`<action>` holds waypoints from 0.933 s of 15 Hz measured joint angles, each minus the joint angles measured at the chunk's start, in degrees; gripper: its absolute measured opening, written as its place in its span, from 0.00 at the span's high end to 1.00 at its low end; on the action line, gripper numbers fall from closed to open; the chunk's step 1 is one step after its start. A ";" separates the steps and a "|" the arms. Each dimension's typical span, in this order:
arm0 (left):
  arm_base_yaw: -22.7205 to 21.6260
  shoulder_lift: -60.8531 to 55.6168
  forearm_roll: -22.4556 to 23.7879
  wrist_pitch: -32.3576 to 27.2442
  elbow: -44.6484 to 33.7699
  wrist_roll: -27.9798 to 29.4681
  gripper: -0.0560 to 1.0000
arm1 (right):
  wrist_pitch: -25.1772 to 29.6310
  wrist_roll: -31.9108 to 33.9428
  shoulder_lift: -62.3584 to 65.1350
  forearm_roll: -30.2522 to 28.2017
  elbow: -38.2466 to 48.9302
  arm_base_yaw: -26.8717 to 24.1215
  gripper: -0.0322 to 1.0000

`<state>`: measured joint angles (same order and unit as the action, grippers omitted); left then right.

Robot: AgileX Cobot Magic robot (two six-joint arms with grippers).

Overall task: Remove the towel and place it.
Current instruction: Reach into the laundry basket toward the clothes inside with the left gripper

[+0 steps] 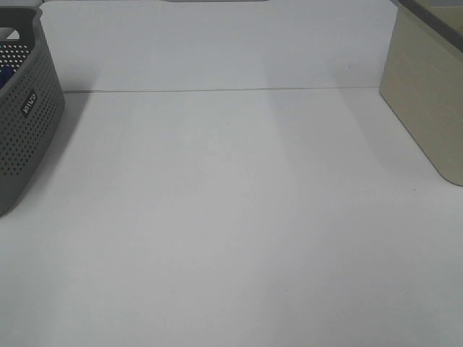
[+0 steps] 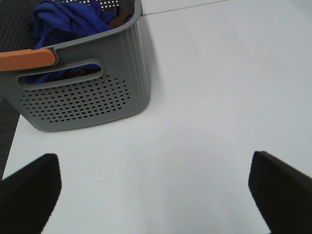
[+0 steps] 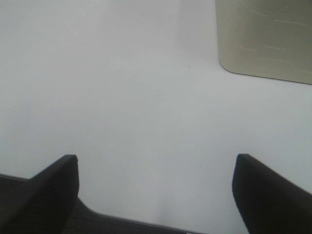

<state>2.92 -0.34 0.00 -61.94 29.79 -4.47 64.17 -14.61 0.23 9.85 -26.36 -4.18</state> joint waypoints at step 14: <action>0.00 0.00 0.00 0.00 0.00 0.00 0.01 | 0.00 0.00 0.00 0.00 0.00 0.00 0.16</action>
<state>2.92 -0.34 0.00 -61.94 29.79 -4.47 64.17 -14.61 0.23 9.85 -26.36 -4.18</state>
